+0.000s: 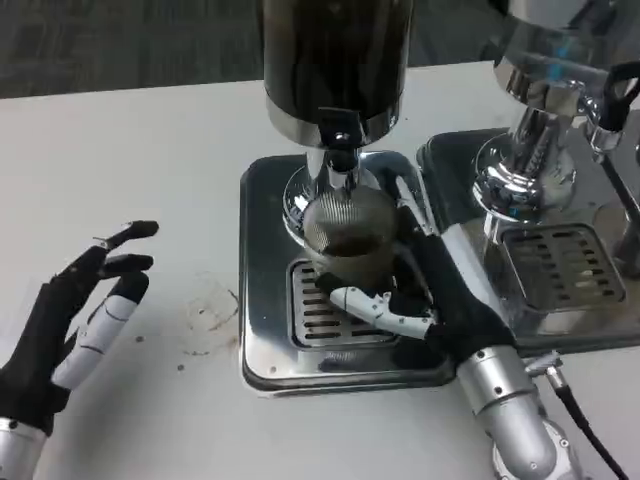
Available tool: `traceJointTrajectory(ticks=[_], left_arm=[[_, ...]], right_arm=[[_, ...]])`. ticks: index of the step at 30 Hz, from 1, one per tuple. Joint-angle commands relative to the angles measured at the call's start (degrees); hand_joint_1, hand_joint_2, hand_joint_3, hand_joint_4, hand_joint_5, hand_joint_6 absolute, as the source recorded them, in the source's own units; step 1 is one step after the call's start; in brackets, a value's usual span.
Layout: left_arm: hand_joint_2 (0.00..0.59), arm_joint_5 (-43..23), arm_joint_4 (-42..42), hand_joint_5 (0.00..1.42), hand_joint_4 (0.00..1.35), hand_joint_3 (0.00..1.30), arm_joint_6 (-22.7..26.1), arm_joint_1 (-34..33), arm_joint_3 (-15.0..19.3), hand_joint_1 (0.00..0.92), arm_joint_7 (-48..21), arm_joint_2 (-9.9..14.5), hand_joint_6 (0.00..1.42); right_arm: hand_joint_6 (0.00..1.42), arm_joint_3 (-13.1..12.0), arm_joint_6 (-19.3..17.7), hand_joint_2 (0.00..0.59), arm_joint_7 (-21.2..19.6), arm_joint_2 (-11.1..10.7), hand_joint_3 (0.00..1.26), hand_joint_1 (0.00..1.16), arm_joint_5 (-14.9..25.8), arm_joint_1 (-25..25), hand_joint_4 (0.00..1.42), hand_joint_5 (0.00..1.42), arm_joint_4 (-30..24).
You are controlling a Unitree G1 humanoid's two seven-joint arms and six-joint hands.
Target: Grasp the cup under the faucet to collect the drink, then remove the cup.
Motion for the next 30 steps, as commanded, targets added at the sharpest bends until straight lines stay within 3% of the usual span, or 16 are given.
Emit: traceJointTrajectory(ticks=[1,7,30], left_arm=[[0.157,0.4,0.7,0.33,0.16,0.29,-0.8,0.4,-0.7,0.000,0.8,0.7,0.24],[0.158,0.2,0.8,0.33,0.16,0.29,-0.8,0.2,-0.9,0.000,1.0,1.1,0.24],[0.158,-0.7,-1.6,0.33,0.16,0.30,-0.5,3.1,-0.1,0.000,2.6,1.4,0.23]], right_arm=[[0.12,-0.4,1.2,0.174,-0.5,0.0,0.00,0.69,-0.3,1.3,0.00,0.00,-1.5],[0.12,-0.4,1.3,0.174,0.0,0.0,0.00,0.69,0.0,1.4,0.00,0.00,-2.0],[0.17,0.2,-0.1,0.172,0.9,3.2,0.00,0.72,2.1,-0.7,0.00,0.01,4.3]])
